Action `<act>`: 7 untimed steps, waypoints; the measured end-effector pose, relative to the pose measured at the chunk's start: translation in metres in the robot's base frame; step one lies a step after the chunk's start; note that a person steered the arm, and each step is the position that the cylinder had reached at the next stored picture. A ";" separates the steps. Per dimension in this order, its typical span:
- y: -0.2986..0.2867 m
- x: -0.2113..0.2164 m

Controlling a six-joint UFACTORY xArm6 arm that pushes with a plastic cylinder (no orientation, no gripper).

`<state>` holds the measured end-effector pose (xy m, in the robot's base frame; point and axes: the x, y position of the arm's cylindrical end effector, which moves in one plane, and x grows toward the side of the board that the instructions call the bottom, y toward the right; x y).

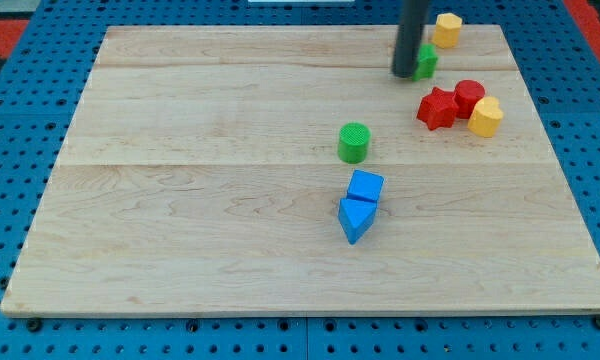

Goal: Move the arm towards the green circle

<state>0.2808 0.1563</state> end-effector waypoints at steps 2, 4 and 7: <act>0.011 -0.017; -0.044 -0.017; -0.244 0.114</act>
<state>0.3948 -0.0878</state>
